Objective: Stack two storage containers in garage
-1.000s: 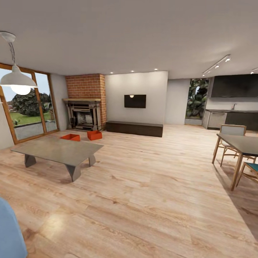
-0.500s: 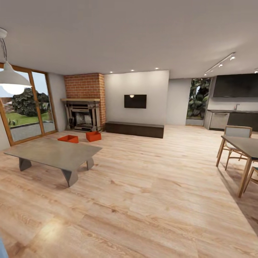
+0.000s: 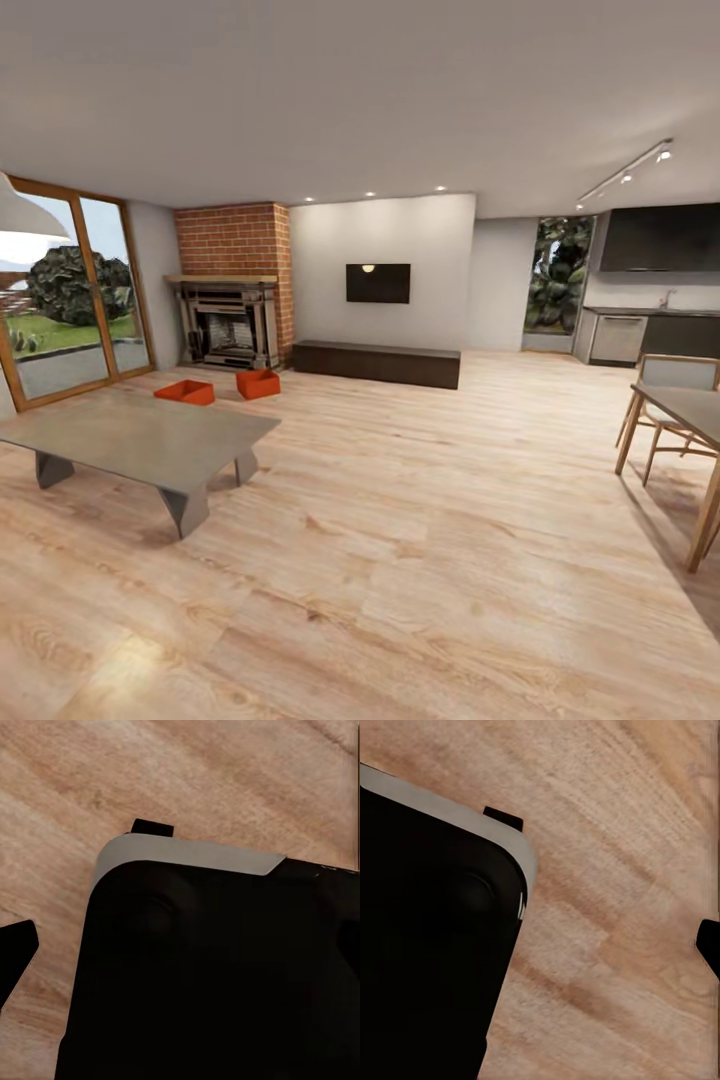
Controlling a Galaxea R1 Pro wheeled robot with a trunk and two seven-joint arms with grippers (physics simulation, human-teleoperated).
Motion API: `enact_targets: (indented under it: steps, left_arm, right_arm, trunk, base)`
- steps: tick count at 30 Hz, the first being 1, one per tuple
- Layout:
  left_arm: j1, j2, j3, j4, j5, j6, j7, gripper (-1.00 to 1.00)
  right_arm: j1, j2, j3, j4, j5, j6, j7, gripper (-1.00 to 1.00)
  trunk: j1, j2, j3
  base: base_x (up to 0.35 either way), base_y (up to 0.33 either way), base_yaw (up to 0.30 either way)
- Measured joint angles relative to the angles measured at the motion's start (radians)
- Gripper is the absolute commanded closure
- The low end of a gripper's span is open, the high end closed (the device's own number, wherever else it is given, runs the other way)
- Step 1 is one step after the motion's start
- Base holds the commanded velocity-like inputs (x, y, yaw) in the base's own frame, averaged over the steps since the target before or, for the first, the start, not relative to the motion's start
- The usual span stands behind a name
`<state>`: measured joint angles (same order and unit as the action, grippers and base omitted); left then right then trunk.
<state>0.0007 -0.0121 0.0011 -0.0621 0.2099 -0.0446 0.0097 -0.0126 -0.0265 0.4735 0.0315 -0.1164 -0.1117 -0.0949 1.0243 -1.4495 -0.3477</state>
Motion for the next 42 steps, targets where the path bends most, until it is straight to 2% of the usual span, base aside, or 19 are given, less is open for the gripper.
enact_targets:
  steps: [8,42]
  left_arm:
    - [0.0,0.0,0.001,0.0,0.0,-0.001,0.0,-1.0]
    - [0.0,0.0,0.005,-0.001,0.002,0.0,0.0,-1.0]
  right_arm:
    - [0.0,-0.007,0.0,0.0,-0.001,0.003,0.0,-1.0]
    - [0.0,-0.008,0.001,-0.001,0.001,-0.002,-0.001,-1.0]
  trunk:
    - [0.0,0.0,0.0]
    - [0.0,0.0,0.0]
  base:
    - [0.326,0.0,0.0]
    - [0.326,0.0,0.0]
